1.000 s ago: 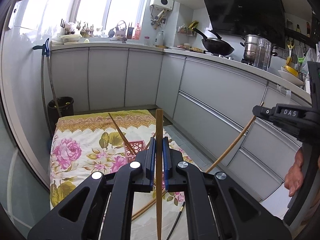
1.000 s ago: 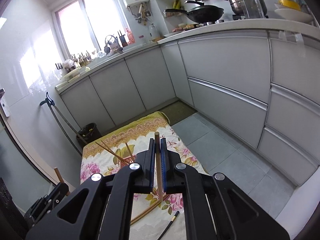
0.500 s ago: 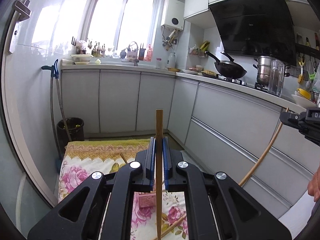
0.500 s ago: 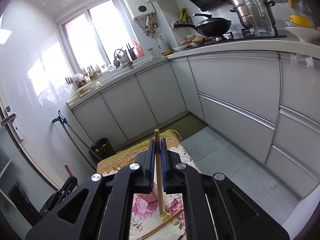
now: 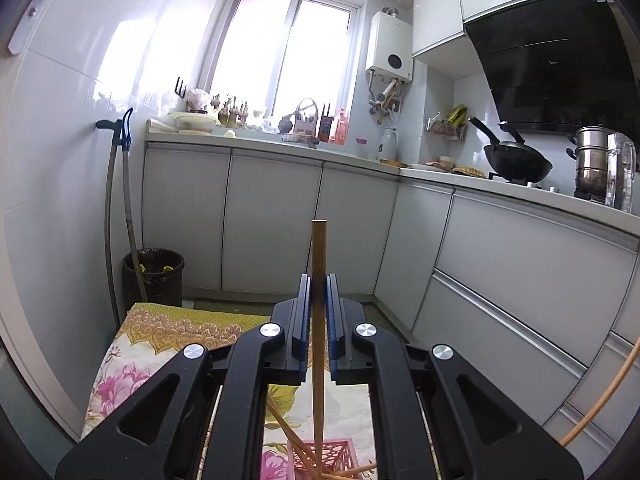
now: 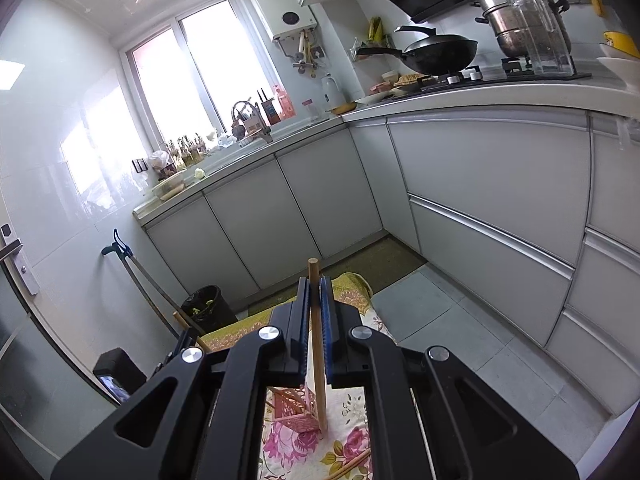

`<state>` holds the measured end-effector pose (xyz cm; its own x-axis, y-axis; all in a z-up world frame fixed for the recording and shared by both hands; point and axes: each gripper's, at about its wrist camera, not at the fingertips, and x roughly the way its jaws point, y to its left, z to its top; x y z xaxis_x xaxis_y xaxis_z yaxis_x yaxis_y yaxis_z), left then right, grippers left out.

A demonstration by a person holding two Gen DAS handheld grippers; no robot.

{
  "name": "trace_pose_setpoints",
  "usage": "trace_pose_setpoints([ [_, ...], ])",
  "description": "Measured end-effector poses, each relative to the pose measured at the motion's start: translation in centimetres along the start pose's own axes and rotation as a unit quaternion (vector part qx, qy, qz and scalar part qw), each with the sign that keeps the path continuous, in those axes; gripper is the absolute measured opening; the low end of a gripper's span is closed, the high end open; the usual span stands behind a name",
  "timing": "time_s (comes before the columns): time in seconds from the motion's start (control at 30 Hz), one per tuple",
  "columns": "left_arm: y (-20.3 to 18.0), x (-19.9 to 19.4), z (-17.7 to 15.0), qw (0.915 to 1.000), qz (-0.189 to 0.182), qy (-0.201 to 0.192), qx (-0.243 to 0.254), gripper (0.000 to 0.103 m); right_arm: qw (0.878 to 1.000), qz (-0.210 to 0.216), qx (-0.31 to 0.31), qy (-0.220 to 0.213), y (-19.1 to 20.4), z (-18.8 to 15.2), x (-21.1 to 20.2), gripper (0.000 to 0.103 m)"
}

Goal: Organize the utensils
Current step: 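Drop the left tool's chopstick into the pink cup while the right tool carries its chopstick, then lower the right tool's chopstick into the pink cup and open it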

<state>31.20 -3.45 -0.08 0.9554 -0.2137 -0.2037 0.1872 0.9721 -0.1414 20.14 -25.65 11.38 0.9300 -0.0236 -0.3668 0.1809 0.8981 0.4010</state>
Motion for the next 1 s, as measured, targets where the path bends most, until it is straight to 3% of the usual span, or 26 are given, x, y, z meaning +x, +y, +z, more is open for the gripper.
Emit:
trace_pose_setpoints([
  [0.3,1.2,3.2,-4.7,0.9988,-0.006,0.047,-0.007,0.008,1.0,0.007,-0.003,0.001,1.4,0.2,3.6,0.006],
  [0.4,1.7,2.3,-4.4,0.9989,-0.014,0.043,-0.012,0.025,1.0,0.011,-0.001,0.002,2.2,0.6,3.9,0.006],
  [0.6,3.1,-3.0,-0.5,0.9987,-0.032,0.001,-0.038,0.032,1.0,0.021,-0.013,-0.011,5.0,1.5,3.3,0.006],
  [0.73,5.0,-8.2,1.1,0.9976,-0.016,-0.028,-0.061,0.046,0.999,0.029,-0.026,-0.011,7.2,1.3,3.8,0.006],
  [1.0,10.6,-13.1,1.3,0.9947,0.048,-0.001,-0.091,0.048,0.999,0.019,-0.043,0.013,10.2,-1.7,8.4,0.006],
])
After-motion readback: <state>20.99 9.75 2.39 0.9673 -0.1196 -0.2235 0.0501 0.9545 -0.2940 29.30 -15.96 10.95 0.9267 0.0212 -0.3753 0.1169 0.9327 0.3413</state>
